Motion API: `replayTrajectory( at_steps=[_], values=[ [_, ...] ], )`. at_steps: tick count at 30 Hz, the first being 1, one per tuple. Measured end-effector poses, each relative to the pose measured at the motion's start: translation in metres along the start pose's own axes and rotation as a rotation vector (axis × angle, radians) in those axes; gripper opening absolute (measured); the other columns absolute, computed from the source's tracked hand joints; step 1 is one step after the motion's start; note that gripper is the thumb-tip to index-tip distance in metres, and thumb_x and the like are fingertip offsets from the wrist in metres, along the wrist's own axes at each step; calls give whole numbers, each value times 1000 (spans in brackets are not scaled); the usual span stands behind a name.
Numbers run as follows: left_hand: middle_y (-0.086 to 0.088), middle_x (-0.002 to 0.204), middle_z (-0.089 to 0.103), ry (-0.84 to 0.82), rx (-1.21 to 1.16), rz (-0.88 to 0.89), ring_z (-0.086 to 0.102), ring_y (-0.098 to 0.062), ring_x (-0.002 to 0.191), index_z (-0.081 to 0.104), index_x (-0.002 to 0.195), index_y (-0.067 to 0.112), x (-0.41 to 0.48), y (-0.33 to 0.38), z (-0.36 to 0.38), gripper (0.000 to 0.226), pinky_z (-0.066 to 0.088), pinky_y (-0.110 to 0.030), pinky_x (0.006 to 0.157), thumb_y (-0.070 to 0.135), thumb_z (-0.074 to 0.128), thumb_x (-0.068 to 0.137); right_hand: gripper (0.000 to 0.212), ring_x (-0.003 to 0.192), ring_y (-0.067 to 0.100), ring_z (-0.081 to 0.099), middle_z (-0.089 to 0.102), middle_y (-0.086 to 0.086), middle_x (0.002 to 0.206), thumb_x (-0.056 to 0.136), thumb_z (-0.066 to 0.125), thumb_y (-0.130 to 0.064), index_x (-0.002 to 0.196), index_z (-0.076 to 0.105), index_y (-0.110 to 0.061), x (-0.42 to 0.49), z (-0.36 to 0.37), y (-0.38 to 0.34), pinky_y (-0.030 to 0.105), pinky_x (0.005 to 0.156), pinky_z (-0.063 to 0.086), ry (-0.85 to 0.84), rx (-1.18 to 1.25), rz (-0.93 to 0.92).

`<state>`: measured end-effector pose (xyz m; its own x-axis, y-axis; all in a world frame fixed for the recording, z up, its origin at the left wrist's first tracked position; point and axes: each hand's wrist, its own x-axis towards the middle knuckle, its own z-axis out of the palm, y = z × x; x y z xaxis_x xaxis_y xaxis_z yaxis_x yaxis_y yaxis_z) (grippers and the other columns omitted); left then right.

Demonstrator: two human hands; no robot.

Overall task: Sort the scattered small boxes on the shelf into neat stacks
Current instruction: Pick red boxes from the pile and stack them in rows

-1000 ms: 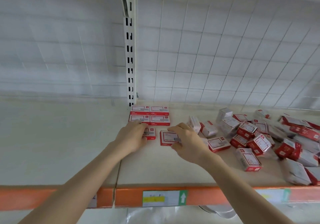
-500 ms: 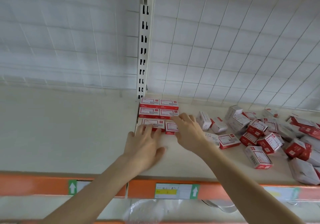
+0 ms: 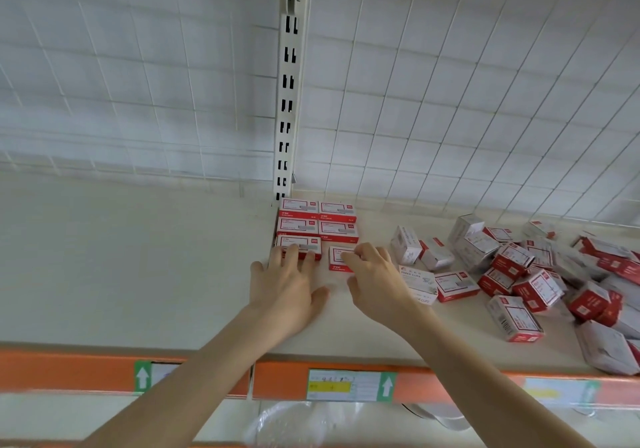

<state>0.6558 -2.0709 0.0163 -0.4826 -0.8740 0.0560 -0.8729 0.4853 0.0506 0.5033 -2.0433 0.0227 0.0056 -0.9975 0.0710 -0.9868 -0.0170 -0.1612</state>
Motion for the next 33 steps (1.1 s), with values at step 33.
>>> replayTrajectory(
  at_steps=[33],
  values=[
    [-5, 142, 28, -32, -14, 20, 26, -27, 130, 26, 140, 24, 11, -12, -1, 58, 34, -42, 98, 56, 31, 92, 27, 108, 24, 44, 54, 7, 118, 91, 45, -7, 113, 61, -9, 43, 6, 3, 33, 77, 46, 99, 16, 22]
  ],
)
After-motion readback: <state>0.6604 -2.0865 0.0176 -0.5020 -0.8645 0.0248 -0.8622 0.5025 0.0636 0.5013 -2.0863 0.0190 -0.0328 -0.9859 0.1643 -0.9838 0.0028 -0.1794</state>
